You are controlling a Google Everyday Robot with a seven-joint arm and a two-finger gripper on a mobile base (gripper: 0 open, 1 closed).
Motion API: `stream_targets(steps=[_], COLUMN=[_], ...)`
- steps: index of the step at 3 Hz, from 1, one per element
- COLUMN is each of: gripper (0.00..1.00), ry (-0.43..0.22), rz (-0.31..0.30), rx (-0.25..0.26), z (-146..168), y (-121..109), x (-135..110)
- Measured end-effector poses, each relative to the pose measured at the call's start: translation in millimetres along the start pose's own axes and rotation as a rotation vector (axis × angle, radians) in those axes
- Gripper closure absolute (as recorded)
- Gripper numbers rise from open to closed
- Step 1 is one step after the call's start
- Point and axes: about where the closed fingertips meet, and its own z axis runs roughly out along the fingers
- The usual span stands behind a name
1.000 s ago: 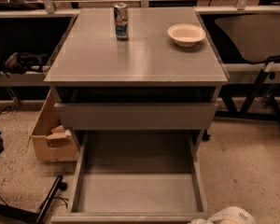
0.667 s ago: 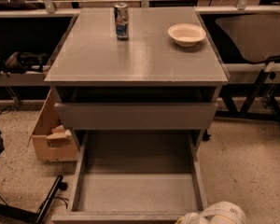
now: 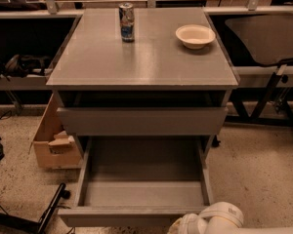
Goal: Close middle drawer
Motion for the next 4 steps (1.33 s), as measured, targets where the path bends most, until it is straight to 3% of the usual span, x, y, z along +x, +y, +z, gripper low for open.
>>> stream_targets(steps=[1,2,3,4], gripper=[1.00,1.00,1.00,1.00], ry=[-0.040,-0.041,-0.078,-0.082], rz=[-0.010,-0.010,-0.031,-0.033], rx=[0.039,0.041,0.081,0.085], z=[12,12,24,25], y=[-28,-27,-65,-66], x=[-14,-13,-33,-35])
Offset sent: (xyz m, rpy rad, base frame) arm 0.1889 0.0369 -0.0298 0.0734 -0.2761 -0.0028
